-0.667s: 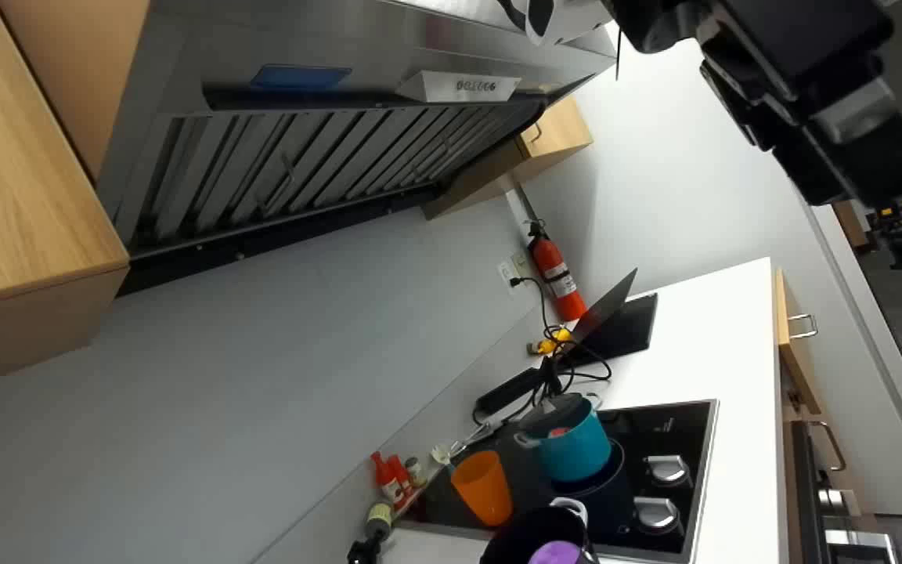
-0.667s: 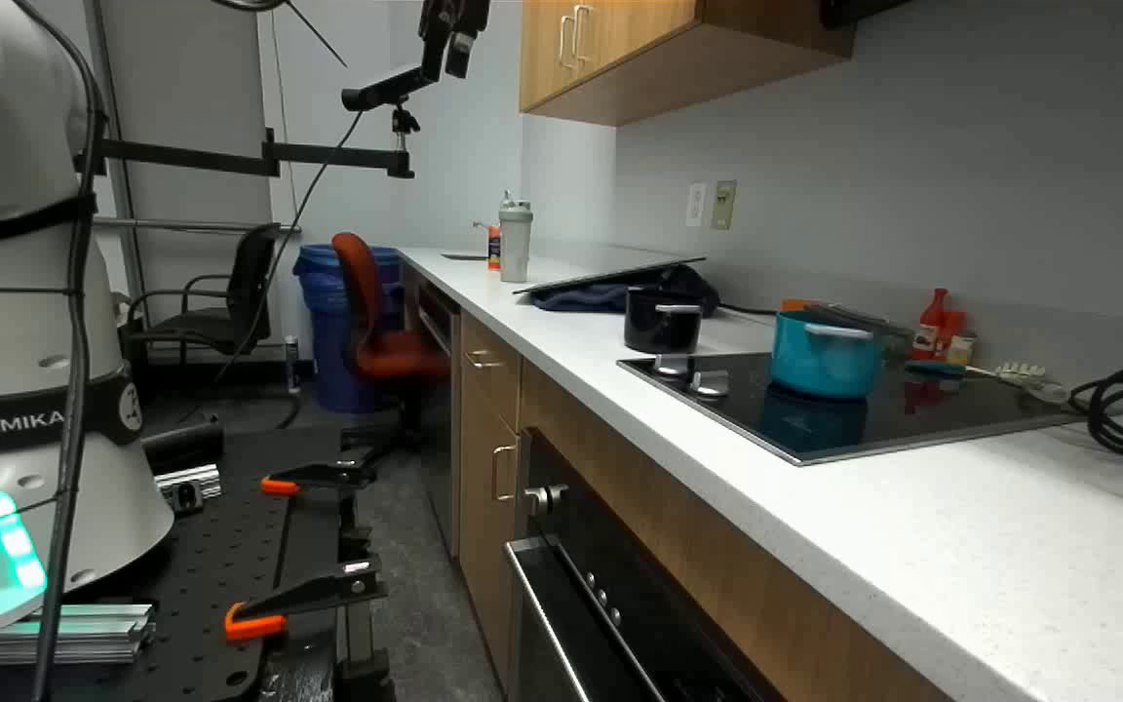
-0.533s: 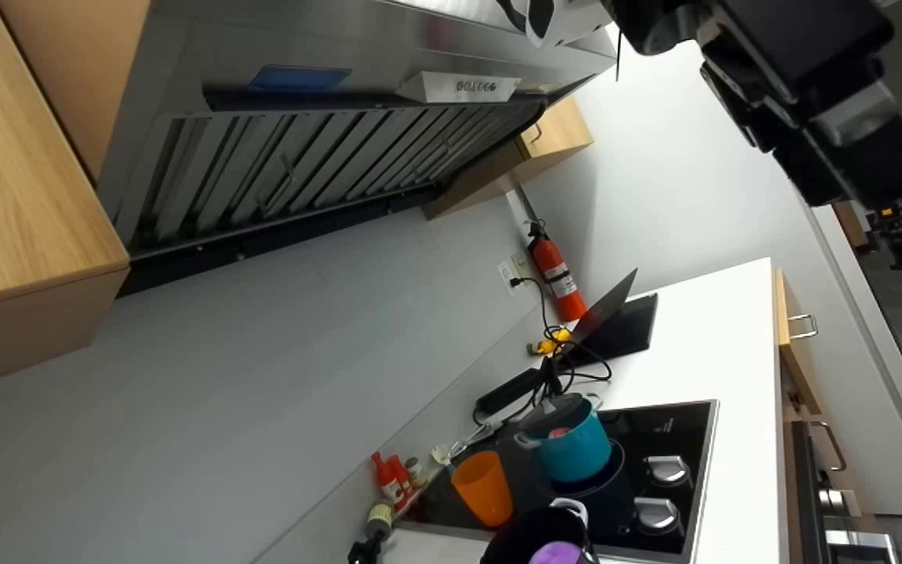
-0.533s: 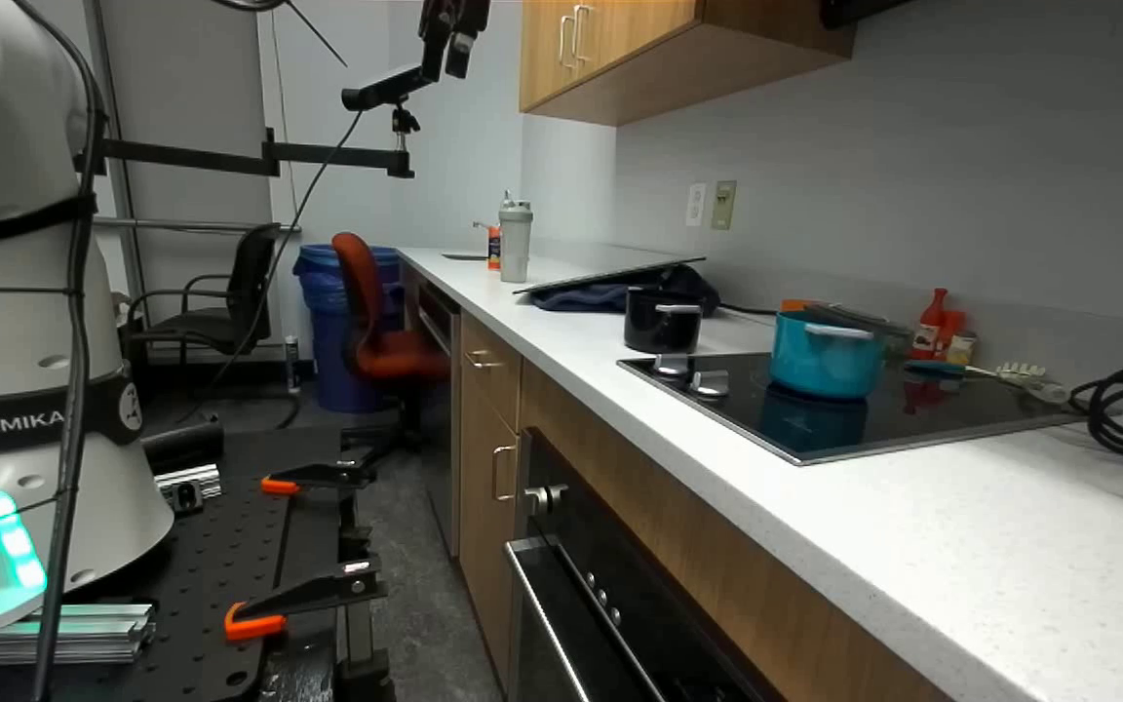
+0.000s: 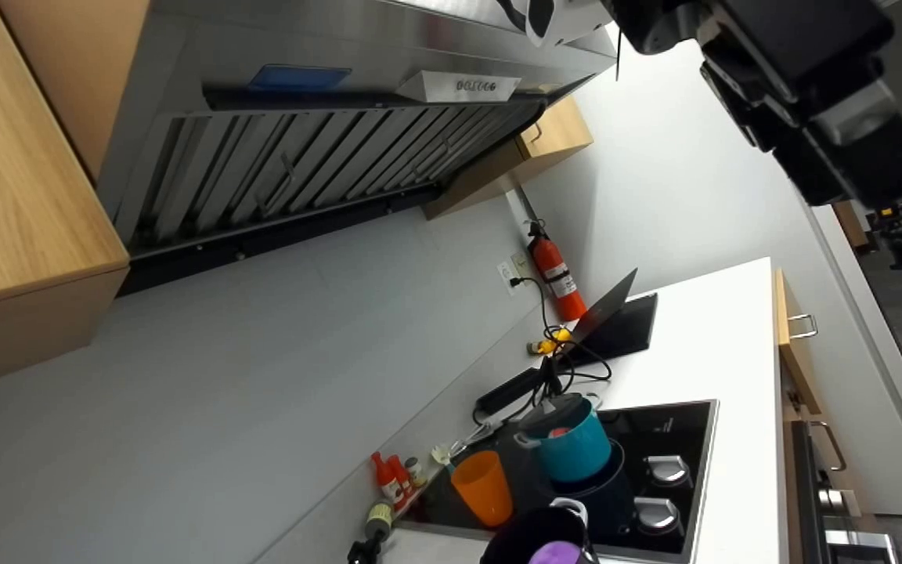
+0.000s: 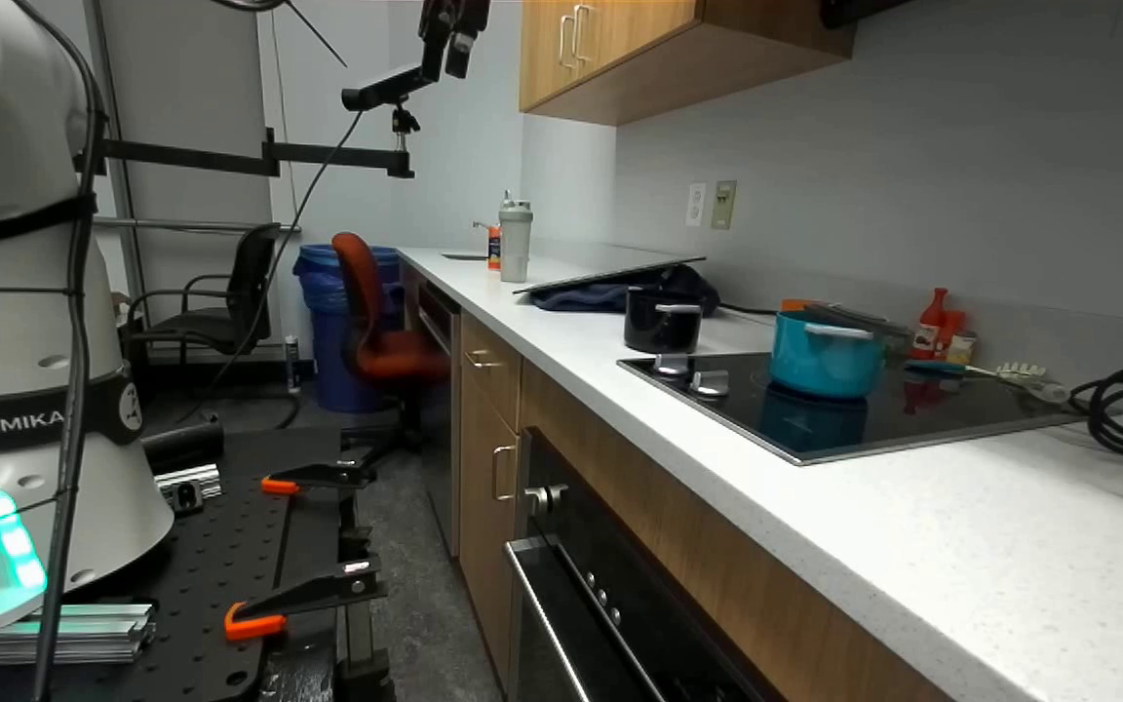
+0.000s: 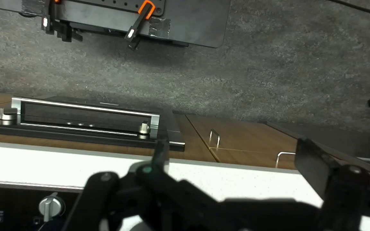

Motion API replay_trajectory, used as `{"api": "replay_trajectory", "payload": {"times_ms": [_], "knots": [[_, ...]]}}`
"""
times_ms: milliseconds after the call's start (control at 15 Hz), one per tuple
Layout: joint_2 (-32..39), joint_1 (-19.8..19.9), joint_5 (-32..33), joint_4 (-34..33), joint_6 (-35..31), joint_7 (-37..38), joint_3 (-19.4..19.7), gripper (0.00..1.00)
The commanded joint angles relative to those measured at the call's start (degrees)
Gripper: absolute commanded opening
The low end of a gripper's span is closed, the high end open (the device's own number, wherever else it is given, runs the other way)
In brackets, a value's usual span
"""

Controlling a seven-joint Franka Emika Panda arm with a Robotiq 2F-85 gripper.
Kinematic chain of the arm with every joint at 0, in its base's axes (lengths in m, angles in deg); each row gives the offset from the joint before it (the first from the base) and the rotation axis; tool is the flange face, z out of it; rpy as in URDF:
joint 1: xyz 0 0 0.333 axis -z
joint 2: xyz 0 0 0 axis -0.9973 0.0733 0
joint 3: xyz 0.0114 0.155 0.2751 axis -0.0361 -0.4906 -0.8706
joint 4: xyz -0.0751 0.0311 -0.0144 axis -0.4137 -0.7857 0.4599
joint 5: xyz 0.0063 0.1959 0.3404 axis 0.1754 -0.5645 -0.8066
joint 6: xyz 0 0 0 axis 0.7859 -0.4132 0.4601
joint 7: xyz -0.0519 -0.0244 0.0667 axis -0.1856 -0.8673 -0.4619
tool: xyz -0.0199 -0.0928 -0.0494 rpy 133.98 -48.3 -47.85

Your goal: Knock the lid off the blue pot

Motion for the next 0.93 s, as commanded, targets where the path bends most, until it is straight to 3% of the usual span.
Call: {"api": "replay_trajectory", "payload": {"times_ms": [0, 867], "knots": [[0.0, 0.5, -0.1, -0.2, 0.2, -0.1, -0.3, 1.0], [0.1, 1.7, 1.2, 0.2, -0.3, -1.7, 1.1, 1.0]]}}
